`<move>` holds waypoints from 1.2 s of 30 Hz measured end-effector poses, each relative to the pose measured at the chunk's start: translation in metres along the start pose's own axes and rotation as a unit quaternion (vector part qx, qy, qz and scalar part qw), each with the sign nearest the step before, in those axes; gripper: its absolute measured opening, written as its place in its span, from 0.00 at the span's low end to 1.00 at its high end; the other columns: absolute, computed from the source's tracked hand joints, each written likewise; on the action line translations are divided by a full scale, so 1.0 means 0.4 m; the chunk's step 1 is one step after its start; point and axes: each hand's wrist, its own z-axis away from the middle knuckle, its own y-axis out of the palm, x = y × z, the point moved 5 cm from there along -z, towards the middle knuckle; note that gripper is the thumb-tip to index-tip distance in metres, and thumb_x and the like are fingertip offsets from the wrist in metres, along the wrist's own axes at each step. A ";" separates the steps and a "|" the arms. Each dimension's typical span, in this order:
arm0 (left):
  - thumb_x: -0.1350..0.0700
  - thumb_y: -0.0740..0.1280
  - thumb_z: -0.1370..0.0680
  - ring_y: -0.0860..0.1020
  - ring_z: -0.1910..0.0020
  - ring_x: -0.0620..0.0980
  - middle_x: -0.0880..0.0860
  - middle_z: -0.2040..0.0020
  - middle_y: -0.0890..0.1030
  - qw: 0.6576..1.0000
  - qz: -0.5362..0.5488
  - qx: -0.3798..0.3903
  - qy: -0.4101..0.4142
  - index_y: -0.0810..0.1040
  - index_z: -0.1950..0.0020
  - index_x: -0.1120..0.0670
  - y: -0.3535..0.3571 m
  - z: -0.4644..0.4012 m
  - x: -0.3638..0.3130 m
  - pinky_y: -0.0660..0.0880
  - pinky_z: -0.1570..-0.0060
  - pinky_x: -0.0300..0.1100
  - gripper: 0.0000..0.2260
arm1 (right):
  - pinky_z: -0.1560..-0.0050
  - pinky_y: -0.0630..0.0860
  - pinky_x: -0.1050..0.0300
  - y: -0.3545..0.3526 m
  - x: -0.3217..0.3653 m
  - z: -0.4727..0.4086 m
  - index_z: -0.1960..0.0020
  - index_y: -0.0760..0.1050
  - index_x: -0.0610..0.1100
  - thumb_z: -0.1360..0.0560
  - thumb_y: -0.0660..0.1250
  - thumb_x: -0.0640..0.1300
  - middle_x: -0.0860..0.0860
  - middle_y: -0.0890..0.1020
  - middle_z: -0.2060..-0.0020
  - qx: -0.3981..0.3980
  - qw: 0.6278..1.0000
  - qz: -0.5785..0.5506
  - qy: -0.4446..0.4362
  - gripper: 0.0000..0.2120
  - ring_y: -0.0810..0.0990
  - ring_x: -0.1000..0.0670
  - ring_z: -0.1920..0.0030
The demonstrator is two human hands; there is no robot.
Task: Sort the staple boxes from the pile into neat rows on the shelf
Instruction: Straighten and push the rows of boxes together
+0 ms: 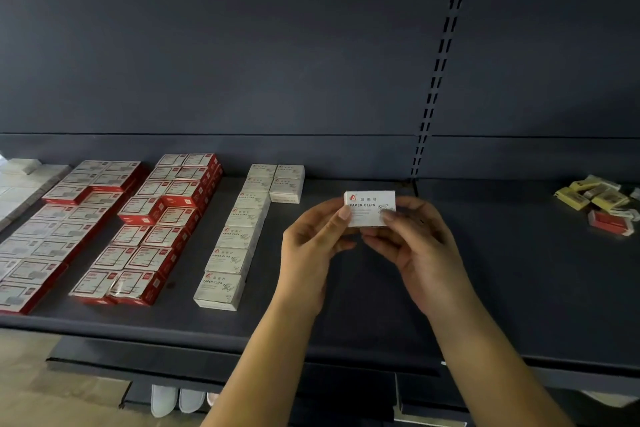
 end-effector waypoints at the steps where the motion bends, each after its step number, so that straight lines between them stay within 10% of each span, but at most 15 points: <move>1: 0.52 0.70 0.32 0.81 0.53 0.50 0.56 0.52 0.84 1.000 0.003 -0.001 0.004 0.80 0.47 0.58 -0.001 0.000 0.000 0.76 0.58 0.40 0.17 | 0.58 0.80 0.55 0.004 -0.002 0.002 0.48 0.72 0.40 0.32 0.66 0.39 0.43 0.82 0.55 0.001 1.000 -0.010 0.000 0.13 0.83 0.47 0.57; 14: 0.58 0.68 0.28 0.82 0.55 0.50 0.57 0.55 0.84 0.999 0.009 -0.045 0.000 0.82 0.51 0.60 -0.065 -0.008 0.011 0.77 0.58 0.38 0.09 | 0.51 0.78 0.60 0.004 -0.035 -0.006 0.44 0.74 0.43 0.32 0.71 0.37 0.43 0.80 0.47 -0.039 0.985 0.163 -0.050 0.18 0.81 0.50 0.48; 19: 0.58 0.67 0.27 0.83 0.53 0.51 0.57 0.55 0.84 0.999 -0.006 -0.036 0.012 0.82 0.51 0.59 -0.110 -0.027 -0.014 0.79 0.55 0.40 0.08 | 0.43 0.72 0.62 0.068 -0.020 -0.018 0.38 0.70 0.56 0.31 0.73 0.39 0.59 0.73 0.42 0.115 0.882 0.424 -0.169 0.26 0.73 0.57 0.39; 25: 0.59 0.66 0.24 0.83 0.54 0.48 0.54 0.54 0.84 0.990 -0.122 -0.043 0.049 0.81 0.48 0.60 -0.183 -0.087 -0.075 0.79 0.56 0.37 0.08 | 0.49 0.70 0.76 0.148 -0.043 -0.096 0.38 0.74 0.41 0.33 0.74 0.34 0.58 0.74 0.48 0.122 0.813 0.505 -0.263 0.24 0.75 0.64 0.48; 29: 0.58 0.66 0.23 0.81 0.51 0.44 0.51 0.51 0.83 0.940 -0.295 -0.105 0.138 0.81 0.46 0.56 -0.298 -0.162 -0.119 0.77 0.48 0.40 0.07 | 0.50 0.73 0.73 0.172 -0.133 -0.164 0.36 0.73 0.41 0.32 0.73 0.35 0.52 0.79 0.47 0.096 0.853 0.486 -0.166 0.25 0.78 0.58 0.50; 36: 0.57 0.66 0.23 0.76 0.41 0.51 0.54 0.39 0.78 0.885 -0.454 -0.088 0.049 0.75 0.35 0.56 -0.421 -0.254 -0.057 0.72 0.39 0.49 0.17 | 0.47 0.70 0.62 0.143 -0.278 -0.227 0.38 0.73 0.43 0.30 0.72 0.41 0.48 0.78 0.46 0.022 0.795 0.599 -0.092 0.22 0.74 0.48 0.43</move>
